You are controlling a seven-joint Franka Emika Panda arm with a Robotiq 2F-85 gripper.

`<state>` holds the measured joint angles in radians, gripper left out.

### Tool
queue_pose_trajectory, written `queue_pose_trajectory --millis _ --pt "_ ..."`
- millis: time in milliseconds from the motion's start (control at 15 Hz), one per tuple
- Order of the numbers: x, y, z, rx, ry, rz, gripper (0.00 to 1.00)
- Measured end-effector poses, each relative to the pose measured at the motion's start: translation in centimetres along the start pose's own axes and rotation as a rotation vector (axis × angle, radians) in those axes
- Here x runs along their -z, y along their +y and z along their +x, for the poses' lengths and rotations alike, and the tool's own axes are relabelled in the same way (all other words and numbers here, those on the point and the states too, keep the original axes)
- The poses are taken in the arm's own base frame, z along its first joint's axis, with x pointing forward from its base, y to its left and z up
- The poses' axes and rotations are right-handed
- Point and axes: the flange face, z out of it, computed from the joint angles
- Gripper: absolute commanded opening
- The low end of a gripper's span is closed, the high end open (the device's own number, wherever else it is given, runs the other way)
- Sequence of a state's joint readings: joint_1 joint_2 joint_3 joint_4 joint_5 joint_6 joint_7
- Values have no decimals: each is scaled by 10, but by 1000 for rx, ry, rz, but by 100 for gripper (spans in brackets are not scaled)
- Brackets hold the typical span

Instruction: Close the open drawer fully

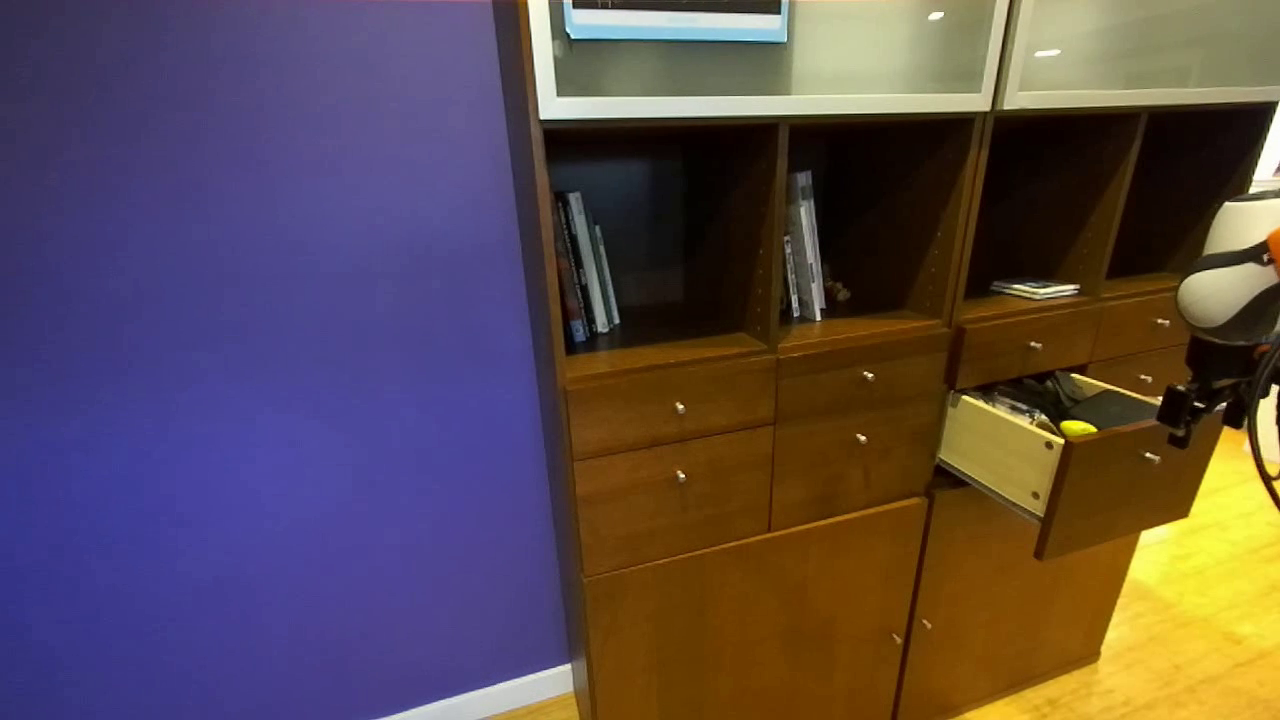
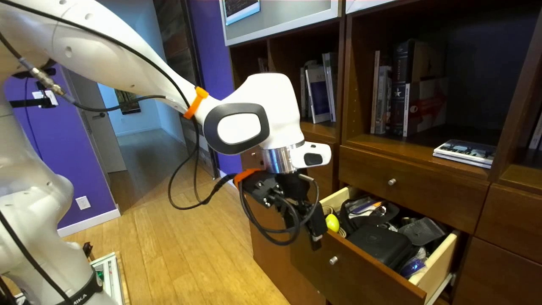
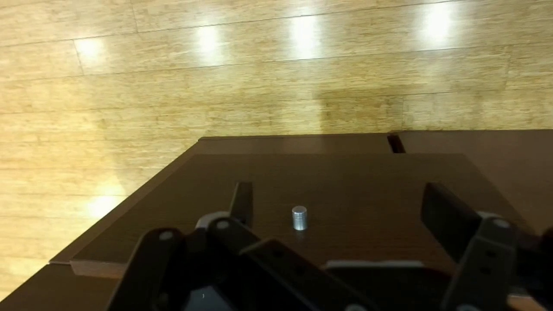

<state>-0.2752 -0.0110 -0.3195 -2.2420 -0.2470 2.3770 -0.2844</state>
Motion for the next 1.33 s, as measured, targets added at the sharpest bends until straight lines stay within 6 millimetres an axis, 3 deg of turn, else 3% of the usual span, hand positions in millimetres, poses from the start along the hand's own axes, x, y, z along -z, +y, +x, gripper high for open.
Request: queue_pose_trajectory --millis 467,733,1333 --pt "-56 10 27 -57 6 65 100" --pt "-76 18 43 -72 54 77 100" --pt "-83 15 78 33 189 101 100"
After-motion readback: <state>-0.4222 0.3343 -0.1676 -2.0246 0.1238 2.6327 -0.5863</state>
